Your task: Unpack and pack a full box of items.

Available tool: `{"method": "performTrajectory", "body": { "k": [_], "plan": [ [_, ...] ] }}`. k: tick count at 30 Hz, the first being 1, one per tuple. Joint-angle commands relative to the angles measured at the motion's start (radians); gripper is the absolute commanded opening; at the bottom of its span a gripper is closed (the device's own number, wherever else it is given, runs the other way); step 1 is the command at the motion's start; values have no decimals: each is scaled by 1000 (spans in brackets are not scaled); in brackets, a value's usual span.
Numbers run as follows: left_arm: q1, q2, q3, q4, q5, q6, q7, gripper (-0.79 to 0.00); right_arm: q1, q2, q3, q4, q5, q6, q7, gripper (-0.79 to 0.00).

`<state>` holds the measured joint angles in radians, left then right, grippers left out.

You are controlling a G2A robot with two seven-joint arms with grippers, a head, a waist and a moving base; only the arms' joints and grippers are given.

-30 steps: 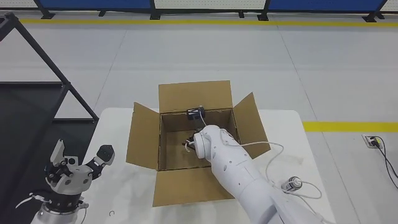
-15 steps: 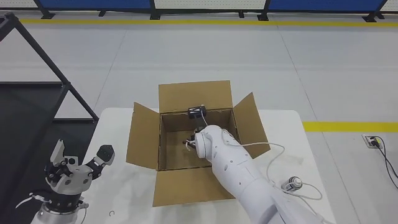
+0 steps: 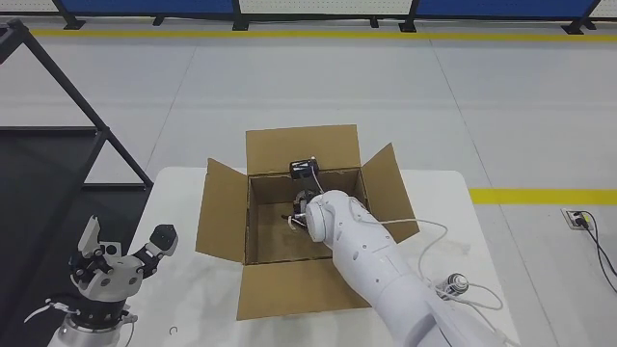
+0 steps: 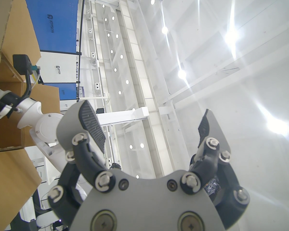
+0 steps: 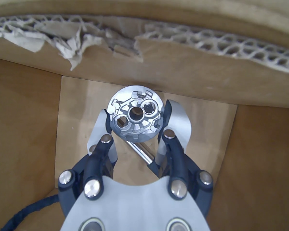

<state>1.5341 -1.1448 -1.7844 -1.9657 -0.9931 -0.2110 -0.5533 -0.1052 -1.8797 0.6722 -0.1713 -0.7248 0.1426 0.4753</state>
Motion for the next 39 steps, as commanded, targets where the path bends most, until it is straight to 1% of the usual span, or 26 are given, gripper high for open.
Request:
{"method": "performTrajectory", "body": {
  "k": [1, 6, 9, 14, 18, 22, 24, 28, 32, 35, 39],
  "plan": [
    [0, 0, 0, 0, 0, 0, 0, 0, 1, 7, 7, -1, 4, -33, -4, -785],
    [0, 0, 0, 0, 0, 0, 0, 0, -1, 28, 16, -7, -7, -125, -41, -785],
    [0, 0, 0, 0, 0, 0, 0, 0, -5, 42, 19, -13, -23, -168, -75, -785],
    [0, 0, 0, 0, 0, 0, 0, 0, -21, 69, 24, -27, -54, -209, -143, -785],
    [0, 0, 0, 0, 0, 0, 0, 0, -35, 95, 31, -46, -78, -279, -176, -785],
    [0, 0, 0, 0, 0, 0, 0, 0, -46, 124, 38, -79, -109, -331, -189, -785],
    [0, 0, 0, 0, 0, 0, 0, 0, -52, 139, 40, -104, -129, -338, -184, -785],
    [0, 0, 0, 0, 0, 0, 0, 0, -78, 172, 54, -179, -161, -365, -176, -785],
    [0, 0, 0, 0, 0, 0, 0, 0, -118, 216, 78, -281, -208, -401, -157, -785],
    [0, 0, 0, 0, 0, 0, 0, 0, -163, 256, 102, -391, -260, -422, -118, -785],
    [0, 0, 0, 0, 0, 0, 0, 0, -262, 318, 170, -604, -317, -450, -66, -785]
  ]
}}
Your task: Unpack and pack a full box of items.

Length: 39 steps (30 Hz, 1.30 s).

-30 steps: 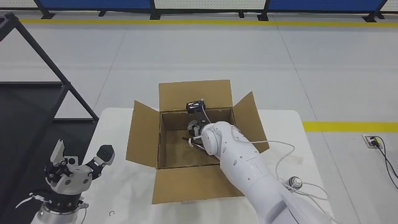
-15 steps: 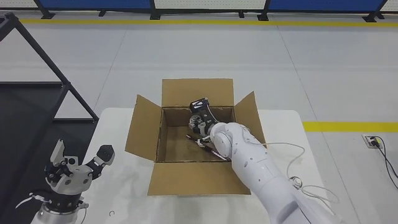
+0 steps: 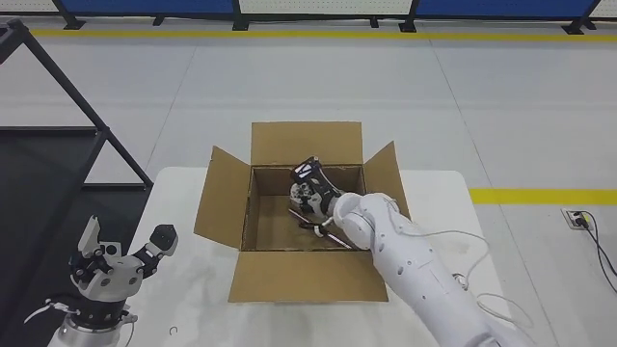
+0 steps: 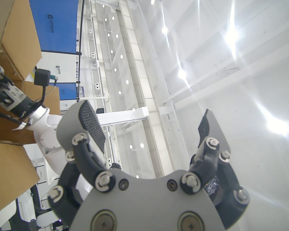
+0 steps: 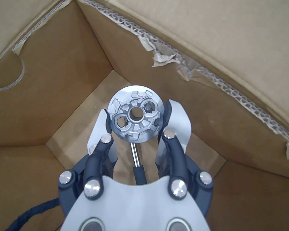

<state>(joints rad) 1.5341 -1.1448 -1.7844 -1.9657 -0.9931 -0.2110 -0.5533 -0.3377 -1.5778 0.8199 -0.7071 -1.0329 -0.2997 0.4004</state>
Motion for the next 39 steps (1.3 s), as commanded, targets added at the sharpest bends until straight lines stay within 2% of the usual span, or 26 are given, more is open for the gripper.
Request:
{"method": "performTrajectory", "body": {
  "k": [1, 6, 9, 24, 26, 33, 39],
  "plan": [
    [0, 0, 0, 0, 0, 0, 0, 0, -64, 33, 48, -132, -22, -15, 18, -785],
    [0, 0, 0, 0, 0, 0, 0, 0, -247, 102, 181, -470, -64, -53, 103, -785],
    [0, 0, 0, 0, 0, 0, 0, 0, -316, 122, 235, -587, -62, -45, 177, -785],
    [0, 0, 0, 0, 0, 0, 0, 0, -316, 122, 235, -587, -62, -45, 177, -785],
    [0, 0, 0, 0, 0, 0, 0, 0, -334, 124, 237, -621, -65, -48, 145, -785],
    [0, 0, 0, 0, 0, 0, 0, 0, -429, 166, 386, -776, 7, -217, 154, -785],
    [0, 0, 0, 0, 0, 0, 0, 0, -636, 219, 602, -1024, 98, -389, 211, -785]
  ]
}}
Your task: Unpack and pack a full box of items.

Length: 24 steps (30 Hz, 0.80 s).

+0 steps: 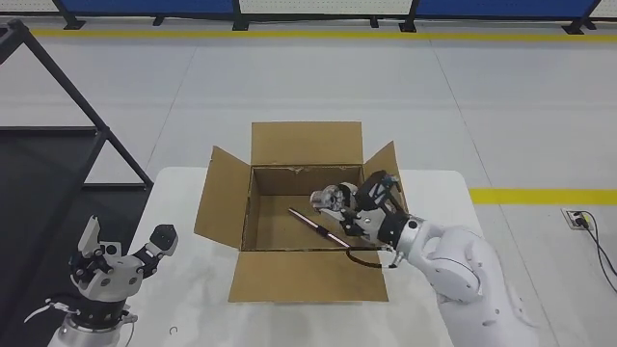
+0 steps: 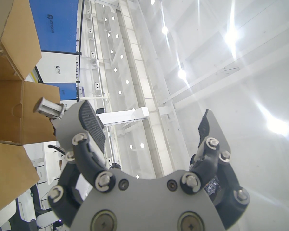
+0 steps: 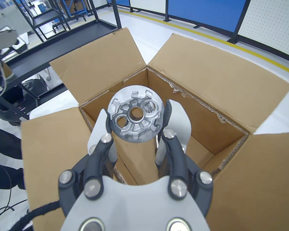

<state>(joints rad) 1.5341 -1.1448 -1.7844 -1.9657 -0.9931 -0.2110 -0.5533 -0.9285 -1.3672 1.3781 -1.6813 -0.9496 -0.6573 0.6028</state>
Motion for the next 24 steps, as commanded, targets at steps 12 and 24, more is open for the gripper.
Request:
{"method": "performTrajectory", "body": {
  "k": [12, 24],
  "plan": [
    [0, 0, 0, 0, 0, 0, 0, 0, -519, 67, 441, -346, 111, -274, -138, -785],
    [0, 0, 0, 0, 0, 0, 0, 0, -527, 67, 447, -343, 114, -269, -140, -785]
  ]
}}
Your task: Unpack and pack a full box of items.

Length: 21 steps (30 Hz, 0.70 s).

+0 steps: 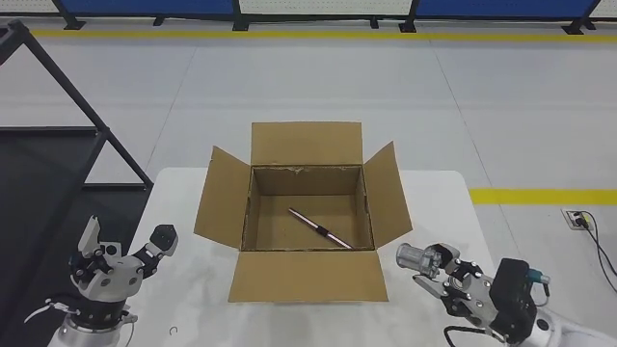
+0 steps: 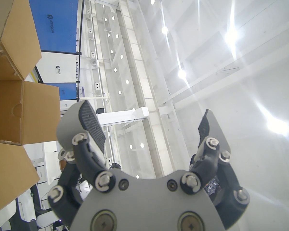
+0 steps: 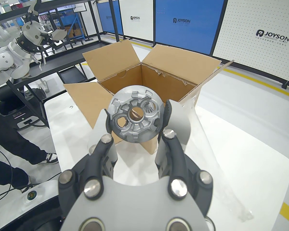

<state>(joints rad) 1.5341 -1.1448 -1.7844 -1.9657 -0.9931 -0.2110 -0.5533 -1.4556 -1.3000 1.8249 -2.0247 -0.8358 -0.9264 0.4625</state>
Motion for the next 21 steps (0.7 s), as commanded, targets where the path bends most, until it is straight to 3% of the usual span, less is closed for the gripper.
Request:
{"method": "performTrajectory", "body": {
  "k": [1, 15, 21],
  "plan": [
    [0, 0, 0, 0, 0, 0, 0, 0, -1, 0, -2, -10, -6, 9, -11, -785],
    [0, 0, 0, 0, 0, 0, 0, 0, -100, 33, 67, 66, -208, -55, -36, -785],
    [0, 0, 0, 0, 0, 0, 0, 0, -76, 41, 8, 130, -300, 14, -2, -785]
  ]
}}
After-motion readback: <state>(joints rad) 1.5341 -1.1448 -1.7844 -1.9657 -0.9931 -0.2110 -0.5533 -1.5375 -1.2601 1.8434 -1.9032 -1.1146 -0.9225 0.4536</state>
